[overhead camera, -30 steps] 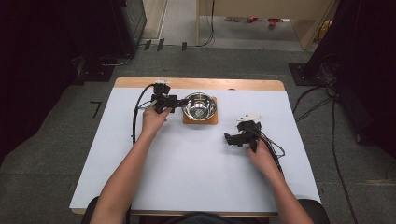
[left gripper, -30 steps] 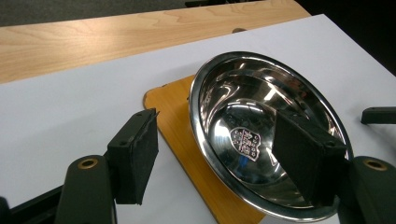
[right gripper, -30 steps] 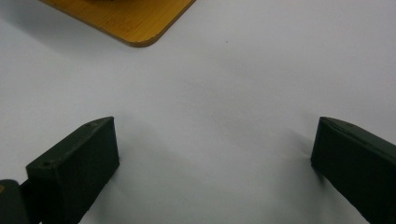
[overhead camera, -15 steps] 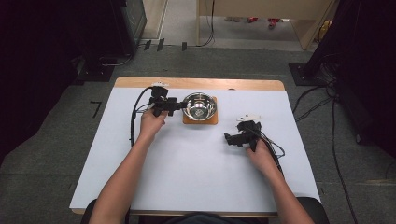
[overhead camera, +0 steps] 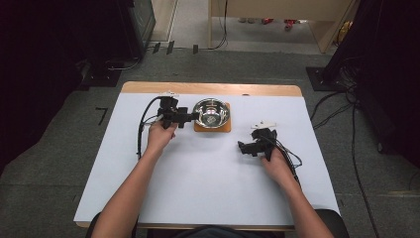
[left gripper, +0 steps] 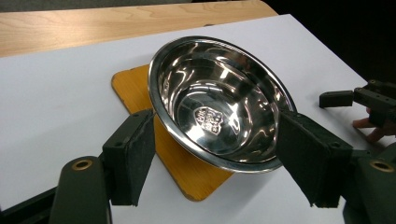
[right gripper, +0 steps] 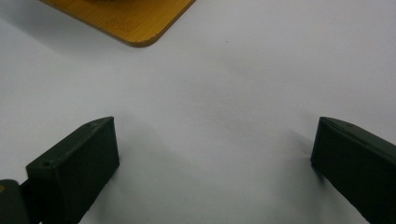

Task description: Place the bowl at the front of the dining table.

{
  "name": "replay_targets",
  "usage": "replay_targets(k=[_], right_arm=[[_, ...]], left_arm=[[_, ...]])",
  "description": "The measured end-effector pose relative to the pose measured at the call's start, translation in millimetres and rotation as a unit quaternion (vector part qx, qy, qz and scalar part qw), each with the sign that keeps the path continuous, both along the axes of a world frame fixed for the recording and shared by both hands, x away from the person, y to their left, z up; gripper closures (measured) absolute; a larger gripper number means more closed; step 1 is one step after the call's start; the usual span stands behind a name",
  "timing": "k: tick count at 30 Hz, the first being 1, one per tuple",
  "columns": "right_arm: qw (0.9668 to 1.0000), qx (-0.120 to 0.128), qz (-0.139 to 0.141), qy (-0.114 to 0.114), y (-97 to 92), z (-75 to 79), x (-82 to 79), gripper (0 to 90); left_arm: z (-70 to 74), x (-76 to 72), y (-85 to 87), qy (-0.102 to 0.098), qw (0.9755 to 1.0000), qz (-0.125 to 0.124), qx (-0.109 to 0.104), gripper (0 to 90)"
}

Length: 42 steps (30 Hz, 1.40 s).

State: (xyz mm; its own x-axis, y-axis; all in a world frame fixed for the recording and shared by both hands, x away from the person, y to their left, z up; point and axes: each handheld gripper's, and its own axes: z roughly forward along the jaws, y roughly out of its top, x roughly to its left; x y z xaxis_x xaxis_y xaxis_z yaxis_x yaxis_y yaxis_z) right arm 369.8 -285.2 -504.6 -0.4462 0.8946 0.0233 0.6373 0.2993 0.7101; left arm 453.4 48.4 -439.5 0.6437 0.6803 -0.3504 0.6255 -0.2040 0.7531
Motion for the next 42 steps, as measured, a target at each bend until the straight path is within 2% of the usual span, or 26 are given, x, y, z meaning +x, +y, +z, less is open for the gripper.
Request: replay_targets(k=[8,13,23,28,32,35,42], right_arm=[[1.0,0.0,0.0,0.0,0.0,0.0,0.0,0.4],[1.0,0.0,0.0,0.0,-0.1,0.0,0.0,0.4],[1.0,0.0,0.001,-0.001,-0.1,-0.1,0.1,0.3],[1.0,0.0,0.001,-0.001,-0.1,-0.1,0.1,0.4],[1.0,0.0,0.001,-0.001,-0.1,-0.1,0.1,0.4],[1.0,0.0,0.001,-0.001,-0.1,-0.1,0.1,0.4],[1.0,0.0,0.001,0.0,-0.1,-0.1,0.1,0.4]], left_arm=[[0.3,-9.4,-4.2,-0.007,0.9999,-0.008,0.009,28.7],[1.2,-15.6,-2.6,-0.007,0.9998,-0.018,-0.004,27.5],[1.3,-30.9,-0.3,-0.024,0.9995,-0.022,0.002,25.3],[-0.2,-34.7,-0.8,-0.025,0.9992,-0.03,0.009,24.0],[-1.3,-35.9,0.2,-0.027,0.9988,-0.041,0.003,24.1],[-4.1,-40.4,-1.5,-0.032,0.9985,-0.043,0.009,24.1],[-14.4,-44.9,-4.9,-0.024,0.9983,-0.051,0.016,24.0]])
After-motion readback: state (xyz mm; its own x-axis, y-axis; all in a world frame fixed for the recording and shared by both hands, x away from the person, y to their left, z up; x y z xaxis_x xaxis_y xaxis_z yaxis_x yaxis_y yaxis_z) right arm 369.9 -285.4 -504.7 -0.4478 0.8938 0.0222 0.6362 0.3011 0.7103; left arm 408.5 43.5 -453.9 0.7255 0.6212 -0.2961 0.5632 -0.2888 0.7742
